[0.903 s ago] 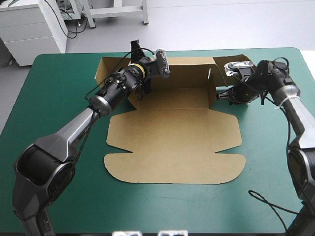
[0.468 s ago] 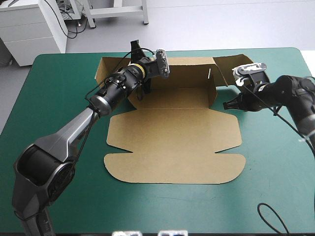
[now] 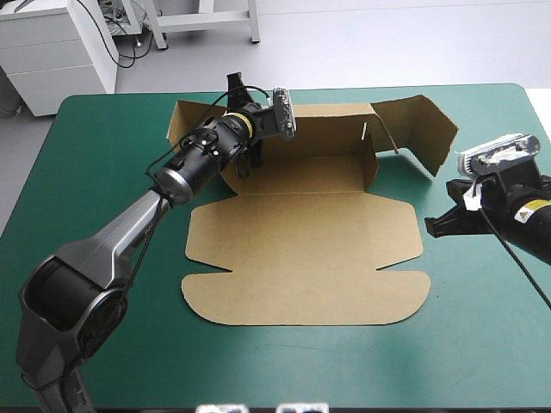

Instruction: Fold the box

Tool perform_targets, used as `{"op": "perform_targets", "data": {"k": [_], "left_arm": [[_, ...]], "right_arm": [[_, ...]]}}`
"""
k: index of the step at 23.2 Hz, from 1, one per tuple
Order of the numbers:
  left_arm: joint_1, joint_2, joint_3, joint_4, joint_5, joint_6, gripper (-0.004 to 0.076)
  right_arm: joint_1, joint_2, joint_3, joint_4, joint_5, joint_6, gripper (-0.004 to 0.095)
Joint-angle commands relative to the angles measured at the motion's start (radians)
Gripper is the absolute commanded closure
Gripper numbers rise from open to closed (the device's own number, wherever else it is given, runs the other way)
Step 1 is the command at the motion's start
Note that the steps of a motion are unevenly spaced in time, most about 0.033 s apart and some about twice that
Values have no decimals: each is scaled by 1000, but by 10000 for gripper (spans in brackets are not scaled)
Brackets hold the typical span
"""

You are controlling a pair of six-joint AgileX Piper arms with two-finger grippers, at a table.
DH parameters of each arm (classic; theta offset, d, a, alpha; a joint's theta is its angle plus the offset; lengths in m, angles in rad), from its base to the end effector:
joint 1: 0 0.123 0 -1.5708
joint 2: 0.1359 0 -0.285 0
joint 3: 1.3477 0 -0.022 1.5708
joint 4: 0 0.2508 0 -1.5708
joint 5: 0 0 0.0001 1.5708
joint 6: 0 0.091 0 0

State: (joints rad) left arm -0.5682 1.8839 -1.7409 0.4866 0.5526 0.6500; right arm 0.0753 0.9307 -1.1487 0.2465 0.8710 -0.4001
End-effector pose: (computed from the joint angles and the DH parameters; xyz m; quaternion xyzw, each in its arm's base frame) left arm 0.3916 -0.2234 0.3412 0.5933 0.6351 0.2252 0.4404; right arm 0.1693 0.0298 0.4220 -0.1814 0.8510 0.0417 0.4912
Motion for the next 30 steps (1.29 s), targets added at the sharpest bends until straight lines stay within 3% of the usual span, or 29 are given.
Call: {"op": "perform_targets", "data": {"k": [1,6,13,19,30], "left_arm": [[-32,-81,-16,-60,130,25,731],[-88,-153,-16,-60,255,75,731],[-159,-272,-16,-57,291,86,731],[-227,-315,-16,-60,505,96,731],[-341,-389,-33,-47,576,96,731]], "right_arm": [[-9,-29,-21,-31,-84,32,927],[-9,-27,-21,-27,-91,41,927],[-9,-27,-21,-27,-95,44,927],[-9,-27,-21,-27,-95,44,927],[-9,-27,-21,-35,-98,44,927]]}}
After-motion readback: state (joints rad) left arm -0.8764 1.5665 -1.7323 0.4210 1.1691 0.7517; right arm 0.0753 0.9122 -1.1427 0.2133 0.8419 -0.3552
